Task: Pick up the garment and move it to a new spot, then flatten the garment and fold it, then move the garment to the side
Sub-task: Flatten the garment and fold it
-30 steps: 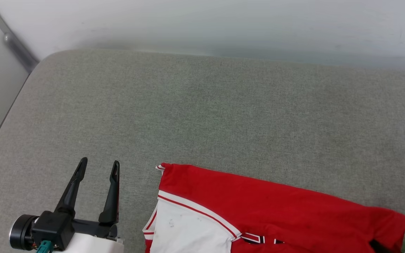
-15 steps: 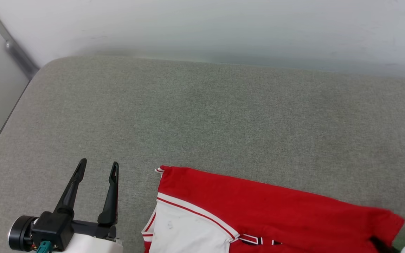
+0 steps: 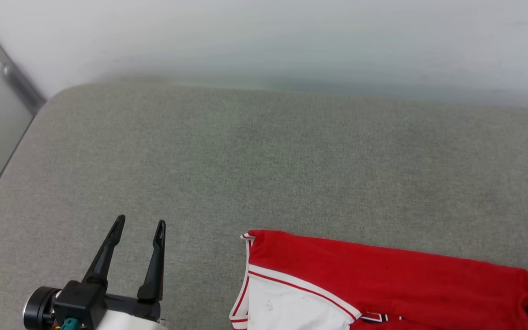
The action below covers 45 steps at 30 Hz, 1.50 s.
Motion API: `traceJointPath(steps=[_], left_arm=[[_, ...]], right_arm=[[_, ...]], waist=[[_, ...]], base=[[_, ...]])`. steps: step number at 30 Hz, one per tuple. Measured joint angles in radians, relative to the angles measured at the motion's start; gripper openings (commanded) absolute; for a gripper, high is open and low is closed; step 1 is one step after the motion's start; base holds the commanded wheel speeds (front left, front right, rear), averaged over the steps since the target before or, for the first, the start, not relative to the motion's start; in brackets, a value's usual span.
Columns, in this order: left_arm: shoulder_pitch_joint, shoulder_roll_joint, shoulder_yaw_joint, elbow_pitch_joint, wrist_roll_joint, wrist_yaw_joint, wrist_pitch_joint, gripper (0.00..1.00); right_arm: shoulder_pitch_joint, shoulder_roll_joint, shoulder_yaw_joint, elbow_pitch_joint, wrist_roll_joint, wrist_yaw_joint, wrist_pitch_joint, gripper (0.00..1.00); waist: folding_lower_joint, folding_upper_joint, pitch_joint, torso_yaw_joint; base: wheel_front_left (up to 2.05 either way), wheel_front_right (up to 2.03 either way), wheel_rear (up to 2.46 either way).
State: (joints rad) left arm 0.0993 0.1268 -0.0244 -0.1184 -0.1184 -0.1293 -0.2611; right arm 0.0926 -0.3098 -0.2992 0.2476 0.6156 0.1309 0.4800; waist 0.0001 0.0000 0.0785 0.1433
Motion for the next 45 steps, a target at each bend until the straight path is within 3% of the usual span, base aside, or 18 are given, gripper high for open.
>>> traceJointPath(steps=[12, 17, 21, 32, 35, 45], left_arm=[[0.029, 0.004, -0.029, 0.001, -0.014, 0.000, -0.002, 1.00], [0.044, 0.004, -0.039, 0.015, -0.018, 0.000, -0.002, 1.00], [0.044, 0.004, -0.045, 0.023, -0.026, 0.000, -0.002, 1.00], [0.028, -0.005, -0.047, 0.016, -0.025, 0.000, -0.002, 1.00], [0.023, -0.003, -0.048, 0.019, -0.026, 0.000, -0.002, 1.00], [0.006, 0.000, -0.064, 0.035, -0.028, 0.000, -0.002, 1.00]], right_arm=[[0.099, 0.058, 0.116, -0.305, 0.018, 0.000, 0.176, 0.00], [0.111, 0.150, 0.201, -0.436, 0.022, 0.000, 0.272, 0.00], [0.096, 0.209, 0.265, -0.463, 0.025, 0.000, 0.318, 0.00], [-0.009, 0.257, 0.394, -0.396, 0.068, 0.000, 0.272, 0.00], [-0.052, 0.258, 0.470, -0.333, 0.122, 0.000, 0.232, 0.00], [-0.200, 0.259, 0.573, -0.087, 0.175, 0.000, 0.091, 0.00]], waist=[[0.0000, 0.0000, -0.079, 0.011], [0.0000, 0.0000, -0.092, 0.034], [0.0000, 0.0000, -0.089, 0.050], [-0.0001, 0.0001, -0.061, 0.102], [0.0000, 0.0000, -0.049, 0.120], [-0.0001, 0.0000, -0.031, 0.155]], base=[[0.00, 0.00, 0.00], [0.00, 0.00, 0.00], [0.00, 0.00, 0.00], [0.00, 0.00, 0.00], [0.00, 0.00, 0.00], [0.00, 0.00, 0.00]])
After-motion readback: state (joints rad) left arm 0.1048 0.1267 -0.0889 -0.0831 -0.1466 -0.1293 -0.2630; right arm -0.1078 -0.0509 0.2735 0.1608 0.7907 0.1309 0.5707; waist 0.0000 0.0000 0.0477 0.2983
